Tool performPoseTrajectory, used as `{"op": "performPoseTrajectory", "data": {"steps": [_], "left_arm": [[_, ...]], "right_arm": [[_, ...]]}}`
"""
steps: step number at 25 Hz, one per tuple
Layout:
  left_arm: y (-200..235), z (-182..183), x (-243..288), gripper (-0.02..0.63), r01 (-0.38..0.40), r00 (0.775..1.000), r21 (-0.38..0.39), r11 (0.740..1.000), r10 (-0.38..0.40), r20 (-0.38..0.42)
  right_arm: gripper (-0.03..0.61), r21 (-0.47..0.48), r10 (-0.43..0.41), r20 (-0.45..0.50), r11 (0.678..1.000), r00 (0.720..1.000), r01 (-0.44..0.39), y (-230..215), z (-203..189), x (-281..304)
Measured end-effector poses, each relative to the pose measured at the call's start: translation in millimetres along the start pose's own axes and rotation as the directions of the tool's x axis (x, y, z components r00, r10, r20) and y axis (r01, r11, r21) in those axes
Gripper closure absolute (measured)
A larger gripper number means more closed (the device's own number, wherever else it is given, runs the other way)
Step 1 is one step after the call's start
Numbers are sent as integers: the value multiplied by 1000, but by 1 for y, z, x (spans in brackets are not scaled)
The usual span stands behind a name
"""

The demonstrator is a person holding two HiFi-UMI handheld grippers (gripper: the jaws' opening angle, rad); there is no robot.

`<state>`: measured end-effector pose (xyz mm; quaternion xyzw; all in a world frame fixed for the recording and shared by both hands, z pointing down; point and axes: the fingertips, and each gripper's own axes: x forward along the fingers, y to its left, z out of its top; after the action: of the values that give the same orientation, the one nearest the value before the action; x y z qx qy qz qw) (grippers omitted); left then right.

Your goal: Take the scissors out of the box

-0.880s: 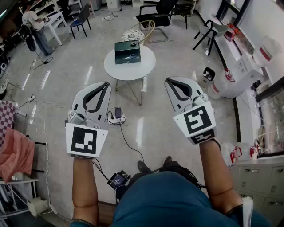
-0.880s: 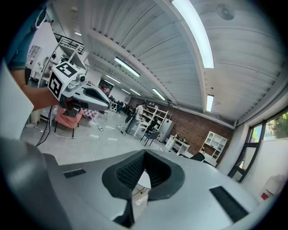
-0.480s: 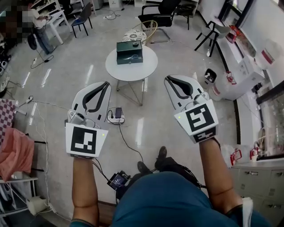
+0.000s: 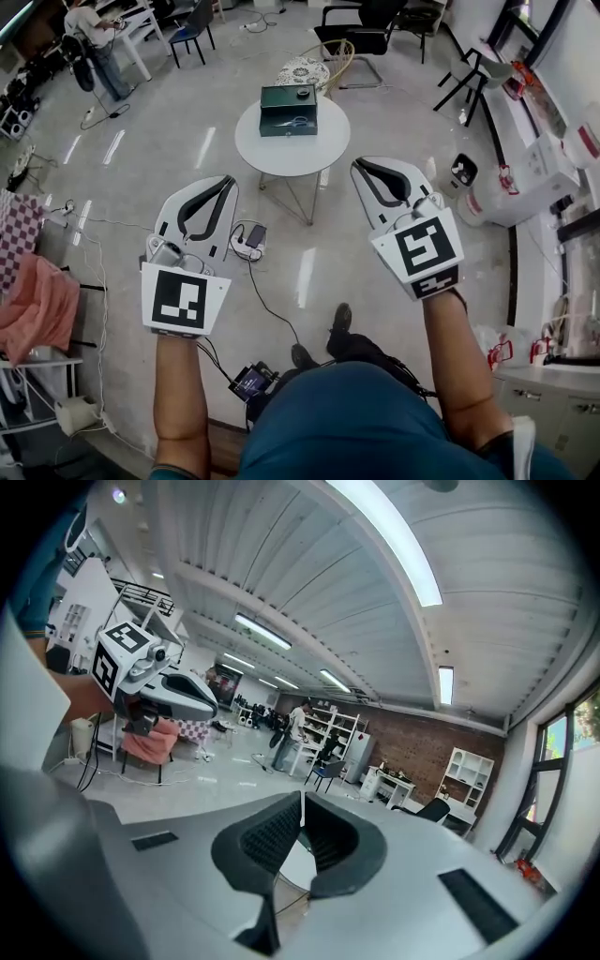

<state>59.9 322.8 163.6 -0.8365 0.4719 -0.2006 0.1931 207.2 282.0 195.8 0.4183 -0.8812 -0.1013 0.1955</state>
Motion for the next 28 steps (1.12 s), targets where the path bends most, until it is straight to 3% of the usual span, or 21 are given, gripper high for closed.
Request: {"op": "performPoseTrajectory", "data": {"steps": [17,28], "left_arm": [[17,12,120,592,-80,989,38,996,84,-121],[21,23,159,592,-74,989,57,996,80,-128]], "right_arm": [[539,37,131,76,990,988,-134,-109,-29,81],[538,82,118,76,989,990,-124,-148,-51,91]]}}
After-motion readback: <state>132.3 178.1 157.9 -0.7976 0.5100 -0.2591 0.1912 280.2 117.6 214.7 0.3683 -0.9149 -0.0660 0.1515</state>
